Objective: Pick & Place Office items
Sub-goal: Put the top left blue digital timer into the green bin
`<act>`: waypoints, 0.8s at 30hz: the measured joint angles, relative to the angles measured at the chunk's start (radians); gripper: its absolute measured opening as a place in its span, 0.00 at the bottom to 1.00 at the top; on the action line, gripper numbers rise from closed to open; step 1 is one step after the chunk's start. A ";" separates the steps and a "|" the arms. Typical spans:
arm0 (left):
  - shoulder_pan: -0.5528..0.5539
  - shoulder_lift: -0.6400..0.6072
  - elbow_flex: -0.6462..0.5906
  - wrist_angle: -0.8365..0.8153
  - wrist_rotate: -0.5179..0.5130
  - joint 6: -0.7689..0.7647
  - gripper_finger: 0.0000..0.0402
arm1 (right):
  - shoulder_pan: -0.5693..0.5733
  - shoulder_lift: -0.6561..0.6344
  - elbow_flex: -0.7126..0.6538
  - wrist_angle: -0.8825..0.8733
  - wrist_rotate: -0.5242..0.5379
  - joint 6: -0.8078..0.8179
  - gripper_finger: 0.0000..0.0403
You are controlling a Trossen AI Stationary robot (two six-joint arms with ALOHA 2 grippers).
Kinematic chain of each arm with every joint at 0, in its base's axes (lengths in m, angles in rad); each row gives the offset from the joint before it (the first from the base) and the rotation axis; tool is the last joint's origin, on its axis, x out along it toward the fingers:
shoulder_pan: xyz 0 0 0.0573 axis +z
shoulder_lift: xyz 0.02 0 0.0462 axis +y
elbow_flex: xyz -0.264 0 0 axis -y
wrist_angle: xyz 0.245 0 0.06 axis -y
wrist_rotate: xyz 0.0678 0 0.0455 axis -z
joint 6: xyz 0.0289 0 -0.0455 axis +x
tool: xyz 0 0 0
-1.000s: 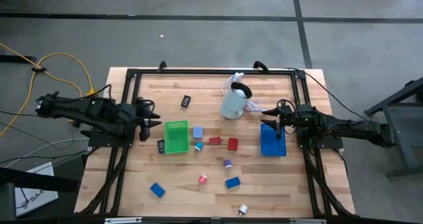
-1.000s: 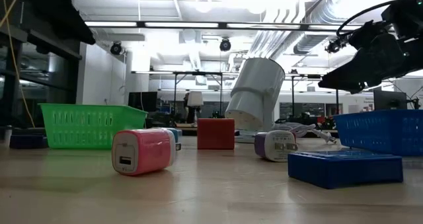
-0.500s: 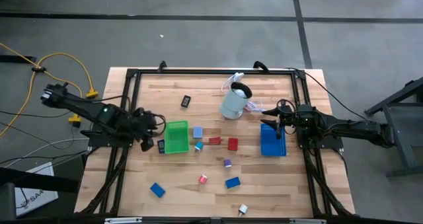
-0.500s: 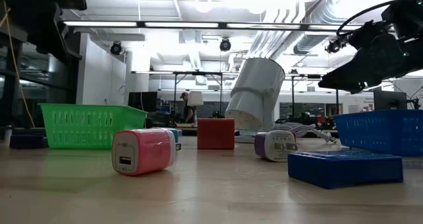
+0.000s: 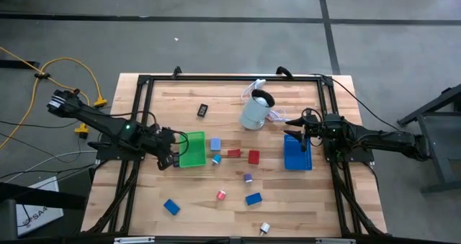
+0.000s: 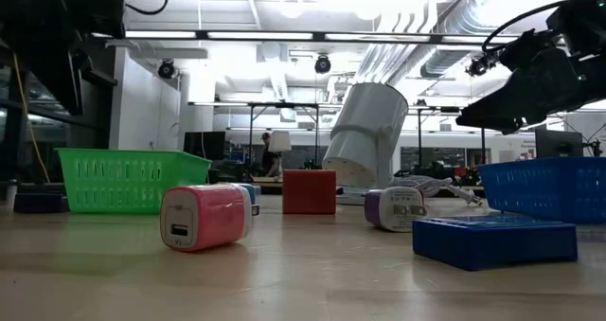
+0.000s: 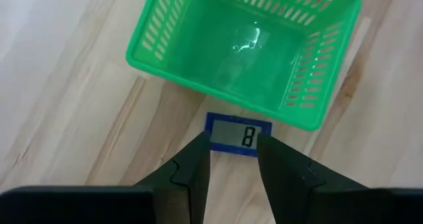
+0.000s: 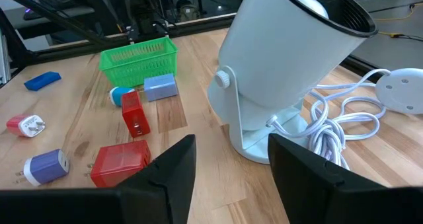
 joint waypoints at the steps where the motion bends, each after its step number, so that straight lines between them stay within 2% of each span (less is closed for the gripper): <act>1: 0.000 0.005 0.000 0.000 0.003 -0.006 0.30 | 0.000 0.000 0.000 0.000 0.000 0.000 0.44; 6: 0.000 0.007 0.000 0.000 0.006 -0.029 0.35 | 0.000 0.000 0.000 0.000 0.000 0.000 0.44; 13: 0.000 0.008 -0.004 -0.005 0.006 -0.053 0.54 | 0.000 0.000 0.000 0.000 0.000 0.000 0.44; 19: 0.000 0.055 -0.004 -0.007 0.005 -0.042 0.68 | 0.000 0.000 0.000 0.000 0.000 0.000 0.44; 24: -0.009 0.090 -0.004 -0.004 0.006 -0.021 0.77 | 0.000 0.000 0.000 0.000 0.000 0.000 0.44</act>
